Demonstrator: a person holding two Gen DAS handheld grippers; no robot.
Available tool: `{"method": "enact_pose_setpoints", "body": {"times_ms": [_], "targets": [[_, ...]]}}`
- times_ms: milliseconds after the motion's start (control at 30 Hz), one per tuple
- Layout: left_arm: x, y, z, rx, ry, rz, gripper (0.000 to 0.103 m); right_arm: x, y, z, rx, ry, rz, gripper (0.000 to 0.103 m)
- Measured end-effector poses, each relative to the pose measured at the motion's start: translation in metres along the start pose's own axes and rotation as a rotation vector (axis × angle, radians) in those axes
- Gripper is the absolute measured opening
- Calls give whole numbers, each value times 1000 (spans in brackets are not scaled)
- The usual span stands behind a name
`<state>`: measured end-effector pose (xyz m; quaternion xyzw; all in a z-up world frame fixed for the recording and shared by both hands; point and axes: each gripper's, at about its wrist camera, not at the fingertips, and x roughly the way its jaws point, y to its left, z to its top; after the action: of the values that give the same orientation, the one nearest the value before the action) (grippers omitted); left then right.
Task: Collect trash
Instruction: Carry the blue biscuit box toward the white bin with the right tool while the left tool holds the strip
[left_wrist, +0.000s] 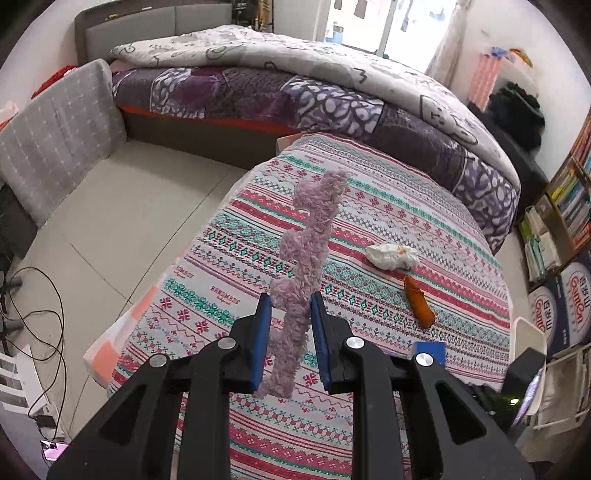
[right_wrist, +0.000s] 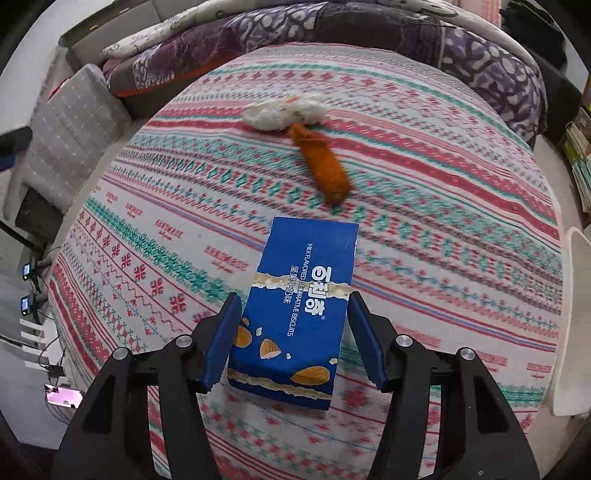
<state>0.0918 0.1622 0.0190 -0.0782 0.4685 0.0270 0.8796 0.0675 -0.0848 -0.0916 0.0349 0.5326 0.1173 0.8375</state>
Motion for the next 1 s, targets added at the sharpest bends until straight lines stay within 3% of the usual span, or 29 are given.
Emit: {"method": "enact_pose_setpoints", "body": {"times_ms": [400,1000], "targets": [[15,-29,-5,31,17,-5,23,-33,-62,21,103,-70,0,56],[25,-76,-15,104,-5,-138,23,-66,-108,29,197,-191,-14,56]]}}
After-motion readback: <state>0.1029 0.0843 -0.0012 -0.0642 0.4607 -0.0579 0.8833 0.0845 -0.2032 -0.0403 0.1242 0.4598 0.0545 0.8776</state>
